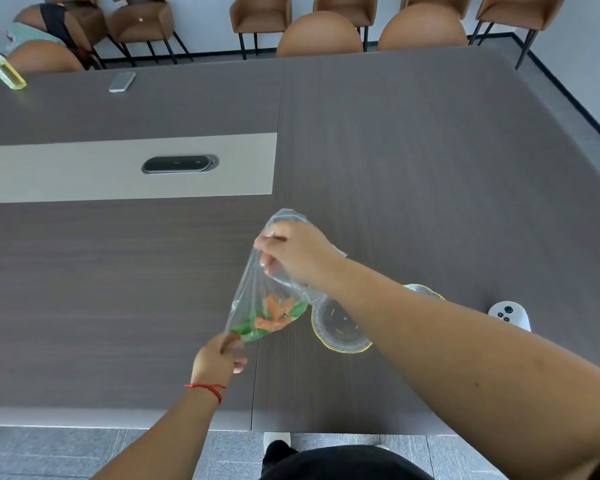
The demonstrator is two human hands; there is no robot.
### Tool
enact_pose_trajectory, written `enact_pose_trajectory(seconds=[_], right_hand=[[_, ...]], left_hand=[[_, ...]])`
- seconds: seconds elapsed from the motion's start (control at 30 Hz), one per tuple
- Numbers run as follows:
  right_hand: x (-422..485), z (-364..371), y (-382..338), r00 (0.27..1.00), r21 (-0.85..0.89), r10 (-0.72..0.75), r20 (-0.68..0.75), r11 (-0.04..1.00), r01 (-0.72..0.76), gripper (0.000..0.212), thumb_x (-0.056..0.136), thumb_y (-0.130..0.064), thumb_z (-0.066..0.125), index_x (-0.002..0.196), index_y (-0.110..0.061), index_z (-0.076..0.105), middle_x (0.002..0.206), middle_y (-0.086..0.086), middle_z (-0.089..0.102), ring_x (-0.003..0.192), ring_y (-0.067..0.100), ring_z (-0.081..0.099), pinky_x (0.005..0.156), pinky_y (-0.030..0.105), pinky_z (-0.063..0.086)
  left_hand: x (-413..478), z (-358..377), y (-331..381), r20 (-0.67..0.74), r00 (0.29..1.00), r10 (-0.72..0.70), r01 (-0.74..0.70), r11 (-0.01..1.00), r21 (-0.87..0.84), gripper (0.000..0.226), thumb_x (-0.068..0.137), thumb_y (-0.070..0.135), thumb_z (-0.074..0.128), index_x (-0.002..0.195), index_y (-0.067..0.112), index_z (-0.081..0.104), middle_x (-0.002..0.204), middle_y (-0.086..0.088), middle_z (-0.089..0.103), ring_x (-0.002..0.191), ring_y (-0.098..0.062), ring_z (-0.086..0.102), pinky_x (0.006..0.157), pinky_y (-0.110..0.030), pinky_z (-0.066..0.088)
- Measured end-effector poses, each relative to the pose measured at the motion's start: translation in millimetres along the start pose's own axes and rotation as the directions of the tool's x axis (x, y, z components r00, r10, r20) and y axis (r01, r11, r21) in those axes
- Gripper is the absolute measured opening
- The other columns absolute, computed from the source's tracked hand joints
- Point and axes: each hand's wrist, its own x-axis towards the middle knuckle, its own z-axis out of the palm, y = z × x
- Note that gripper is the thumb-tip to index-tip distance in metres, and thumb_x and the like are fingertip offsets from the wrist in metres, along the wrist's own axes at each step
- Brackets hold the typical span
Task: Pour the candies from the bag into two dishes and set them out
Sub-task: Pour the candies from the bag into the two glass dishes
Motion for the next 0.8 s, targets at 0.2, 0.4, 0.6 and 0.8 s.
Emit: enact_pose_trajectory(seconds=[0.2,0.4,0.6,0.8], right_hand=[[-3.7,-52.5,28.8,0.995,0.033,0.072,-0.074,0.997,-0.069,0.015,0.09,-0.024,0.061,0.078,-0.022,0.069,0.064,-0.002,0.073,0.059,0.013,0.069,0.073,0.034,0.059],[-37.1,-85.4,72.2,0.954,0.263,0.266,-0.141,0.939,-0.223,0.011,0.092,-0.012,0.063,0.088,-0.004,0.07,0.067,0.005,0.067,0.049,0.009,0.065,0.052,0.013,0.052],[-56.2,-81.0,115.8,0.87,0.455,0.461,-0.174,0.821,-0.345,0.017,0.094,-0.013,0.06,0.078,-0.011,0.066,0.068,0.004,0.065,0.054,0.013,0.066,0.044,0.011,0.047],[-64.0,-68.9,141.5,0.827,0.588,0.548,-0.122,0.711,-0.385,0.012,0.094,-0.016,0.061,0.083,-0.011,0.065,0.073,0.006,0.063,0.048,0.007,0.065,0.043,0.014,0.047]], left_hand=[[-1.3,-27.3,24.2,-0.029,0.995,0.096,-0.096,0.995,-0.007,0.02,0.093,0.008,0.046,0.097,0.017,0.063,0.09,-0.005,0.074,0.056,-0.017,0.068,0.051,-0.019,0.055],[-5.6,-57.4,60.6,-0.188,0.946,0.264,-0.232,0.957,0.176,0.013,0.083,0.015,0.059,0.072,0.021,0.062,0.072,-0.004,0.068,0.072,-0.03,0.064,0.066,-0.036,0.052],[-18.3,-39.2,92.1,-0.267,0.891,0.366,-0.347,0.93,0.119,0.018,0.091,0.014,0.051,0.074,0.02,0.054,0.077,0.0,0.052,0.073,-0.024,0.048,0.059,-0.031,0.037],[-18.8,-28.4,112.5,-0.354,0.866,0.352,-0.379,0.925,-0.007,0.011,0.091,0.019,0.053,0.092,0.013,0.062,0.088,-0.001,0.061,0.081,-0.02,0.054,0.066,-0.024,0.041]])
